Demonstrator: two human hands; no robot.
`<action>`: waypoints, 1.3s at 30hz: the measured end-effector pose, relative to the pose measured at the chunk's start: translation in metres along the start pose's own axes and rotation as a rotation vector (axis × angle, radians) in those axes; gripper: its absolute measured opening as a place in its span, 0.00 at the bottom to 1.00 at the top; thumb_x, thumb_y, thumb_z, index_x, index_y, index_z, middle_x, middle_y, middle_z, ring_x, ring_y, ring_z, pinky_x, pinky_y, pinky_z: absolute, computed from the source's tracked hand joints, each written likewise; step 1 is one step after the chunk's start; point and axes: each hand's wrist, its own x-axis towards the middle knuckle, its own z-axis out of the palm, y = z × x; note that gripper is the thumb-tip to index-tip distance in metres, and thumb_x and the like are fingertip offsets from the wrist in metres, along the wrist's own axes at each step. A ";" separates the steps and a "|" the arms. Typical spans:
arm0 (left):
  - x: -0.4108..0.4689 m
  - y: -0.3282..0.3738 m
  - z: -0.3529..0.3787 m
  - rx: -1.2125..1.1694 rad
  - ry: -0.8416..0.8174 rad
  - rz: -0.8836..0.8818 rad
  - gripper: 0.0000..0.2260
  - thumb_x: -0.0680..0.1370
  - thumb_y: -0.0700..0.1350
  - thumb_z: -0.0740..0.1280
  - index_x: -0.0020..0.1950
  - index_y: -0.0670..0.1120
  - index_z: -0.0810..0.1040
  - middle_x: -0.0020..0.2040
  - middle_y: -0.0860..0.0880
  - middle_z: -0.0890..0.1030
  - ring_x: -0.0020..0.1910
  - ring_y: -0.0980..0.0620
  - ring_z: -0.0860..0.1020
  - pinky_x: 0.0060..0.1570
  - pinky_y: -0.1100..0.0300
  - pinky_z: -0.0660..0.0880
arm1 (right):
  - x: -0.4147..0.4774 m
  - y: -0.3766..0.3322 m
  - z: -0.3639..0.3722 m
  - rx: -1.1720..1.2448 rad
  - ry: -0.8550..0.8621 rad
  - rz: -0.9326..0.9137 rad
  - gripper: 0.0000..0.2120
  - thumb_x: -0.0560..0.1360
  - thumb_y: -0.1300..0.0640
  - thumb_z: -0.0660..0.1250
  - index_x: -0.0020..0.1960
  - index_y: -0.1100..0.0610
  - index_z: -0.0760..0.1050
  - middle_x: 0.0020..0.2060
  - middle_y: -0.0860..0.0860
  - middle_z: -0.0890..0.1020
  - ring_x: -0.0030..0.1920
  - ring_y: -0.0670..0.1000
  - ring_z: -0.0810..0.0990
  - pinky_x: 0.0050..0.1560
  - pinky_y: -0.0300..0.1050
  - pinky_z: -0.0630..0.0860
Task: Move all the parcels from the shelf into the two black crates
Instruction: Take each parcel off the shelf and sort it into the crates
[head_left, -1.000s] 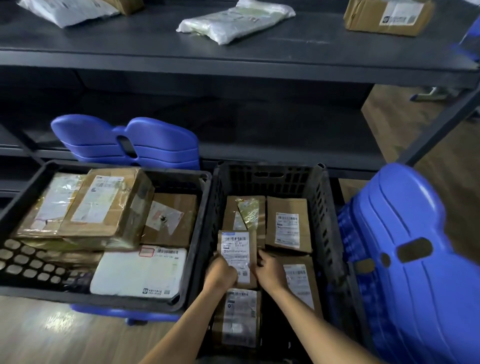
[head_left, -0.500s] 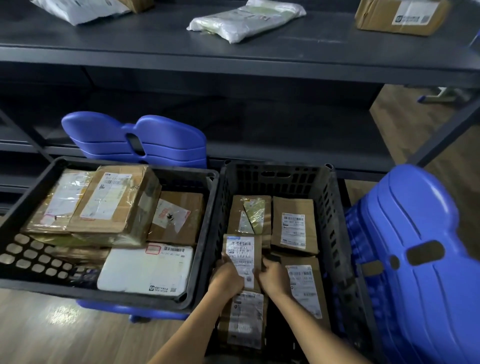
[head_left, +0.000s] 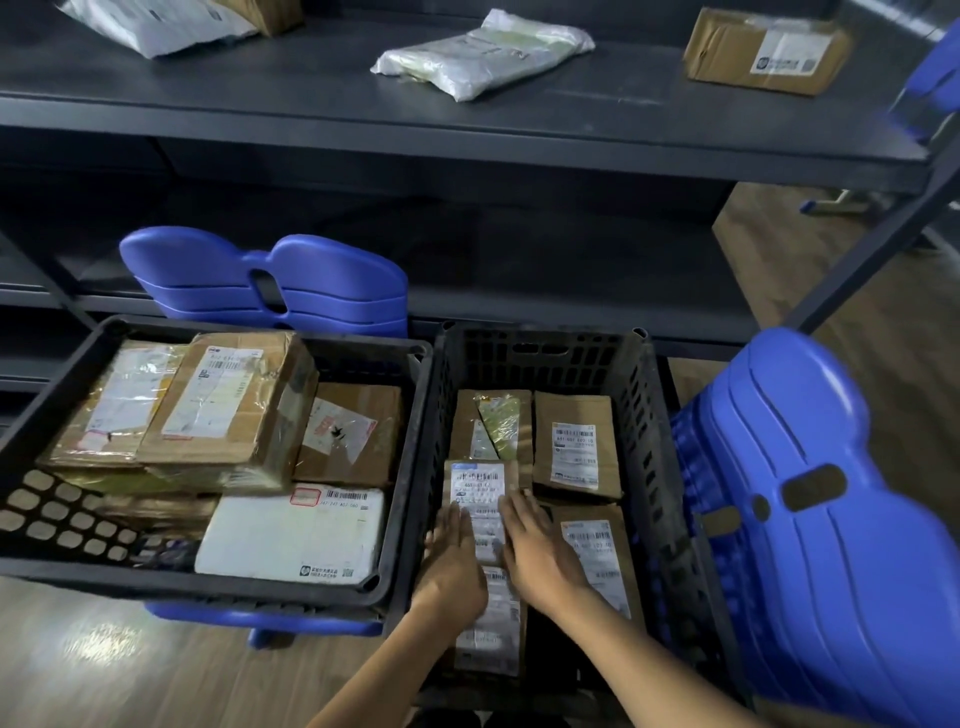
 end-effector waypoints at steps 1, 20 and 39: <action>0.000 0.000 0.001 0.085 0.009 0.031 0.31 0.81 0.40 0.51 0.77 0.39 0.36 0.78 0.43 0.36 0.77 0.45 0.36 0.76 0.53 0.41 | -0.001 0.000 0.003 -0.075 -0.014 -0.056 0.29 0.82 0.61 0.53 0.79 0.55 0.44 0.78 0.51 0.42 0.77 0.53 0.40 0.76 0.46 0.45; -0.024 0.012 -0.035 0.484 -0.027 0.140 0.29 0.83 0.50 0.49 0.77 0.37 0.41 0.79 0.39 0.43 0.78 0.42 0.43 0.76 0.49 0.43 | -0.019 -0.011 -0.048 -0.199 -0.145 -0.053 0.29 0.81 0.61 0.50 0.78 0.58 0.43 0.78 0.53 0.42 0.77 0.53 0.39 0.77 0.49 0.42; -0.028 0.077 -0.282 0.393 0.490 0.315 0.28 0.80 0.52 0.57 0.77 0.42 0.56 0.74 0.45 0.66 0.72 0.43 0.65 0.70 0.51 0.63 | 0.000 -0.035 -0.283 -0.314 0.364 -0.089 0.25 0.81 0.50 0.56 0.75 0.59 0.60 0.72 0.54 0.66 0.72 0.54 0.63 0.72 0.46 0.59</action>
